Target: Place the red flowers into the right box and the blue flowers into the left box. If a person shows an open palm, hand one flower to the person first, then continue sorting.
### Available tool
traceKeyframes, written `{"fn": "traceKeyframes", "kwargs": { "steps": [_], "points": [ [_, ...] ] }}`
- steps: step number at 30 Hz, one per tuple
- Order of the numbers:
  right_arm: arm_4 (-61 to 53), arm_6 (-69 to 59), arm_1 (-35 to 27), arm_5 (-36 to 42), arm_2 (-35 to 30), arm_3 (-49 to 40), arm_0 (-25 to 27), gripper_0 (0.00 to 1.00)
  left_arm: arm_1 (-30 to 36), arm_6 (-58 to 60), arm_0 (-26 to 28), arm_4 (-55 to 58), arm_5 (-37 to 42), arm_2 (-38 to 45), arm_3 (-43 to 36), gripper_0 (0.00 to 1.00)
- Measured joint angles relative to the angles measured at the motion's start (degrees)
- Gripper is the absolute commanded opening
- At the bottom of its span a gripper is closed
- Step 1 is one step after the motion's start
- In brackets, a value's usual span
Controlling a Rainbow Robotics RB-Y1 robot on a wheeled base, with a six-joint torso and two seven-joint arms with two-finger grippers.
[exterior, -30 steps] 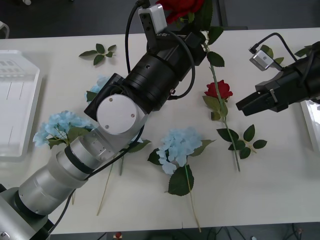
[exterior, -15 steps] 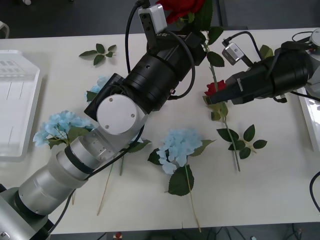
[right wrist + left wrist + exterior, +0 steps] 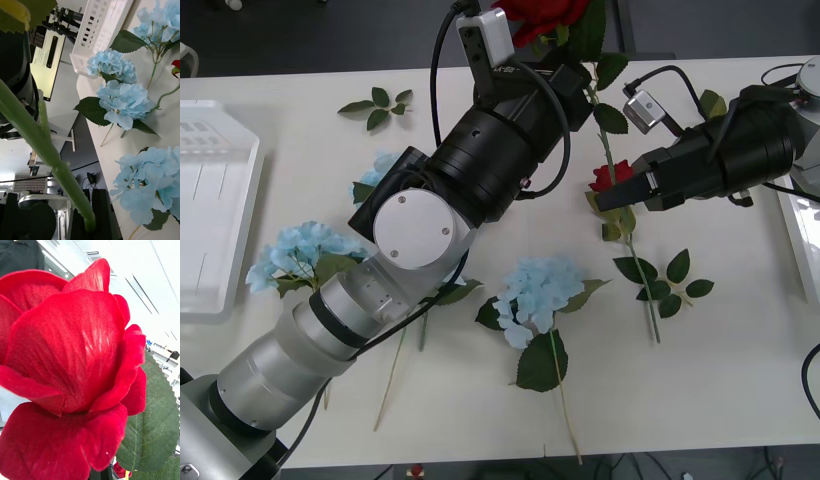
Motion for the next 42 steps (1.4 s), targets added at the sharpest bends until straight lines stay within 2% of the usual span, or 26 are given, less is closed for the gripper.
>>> {"fn": "traceKeyframes", "kwargs": {
  "steps": [7, 8, 9, 10, 12, 13, 31, 42],
  "points": [
    [0.0, 0.0, 0.0, 0.0, 0.0, 0.0, 0.0, 0.0, 0.0, 0.0, 0.0, 0.0, 0.0, 0.0, 0.0, 0.0],
    [0.0, 0.0, 0.0, 0.0, 0.0, 0.0, 0.0, 0.0, 0.0, 0.0, 0.0, 0.0, 0.0, 0.0, 0.0, 0.11],
    [0.0, 0.0, 0.0, 0.0, 0.0, 0.0, 0.0, 0.0, 0.0, 0.0, 0.0, 0.0, 0.0, 0.0, 0.0, 0.44],
    [0.0, 0.0, 0.0, 0.0, 0.0, 0.0, 0.0, 0.0, 0.0, 0.0, 0.0, 0.0, 0.0, 0.0, 0.0, 0.81],
    [0.0, 0.0, 0.0, 0.0, 0.0, 0.0, 0.0, 0.0, 0.0, 0.0, 0.0, 0.0, 0.0, 0.0, 0.0, 0.98],
    [0.0, 0.0, 0.0, 0.0, 0.0, 0.0, 0.0, 0.0, 0.0, 0.0, 0.0, 0.0, 0.0, 0.0, 0.0, 1.0],
    [0.3, 0.0, -0.4, 0.0, 0.0, 0.0, 0.0, 0.0, 0.0, 0.0, 0.0, 0.0, 0.0, 0.0, 0.0, 1.0],
    [12.3, -0.8, -3.3, -0.2, -3.5, 0.0, 0.0, 0.0, 0.0, 0.0, 0.0, 0.0, 0.0, 0.0, 0.0, 1.0]
  ]
}}
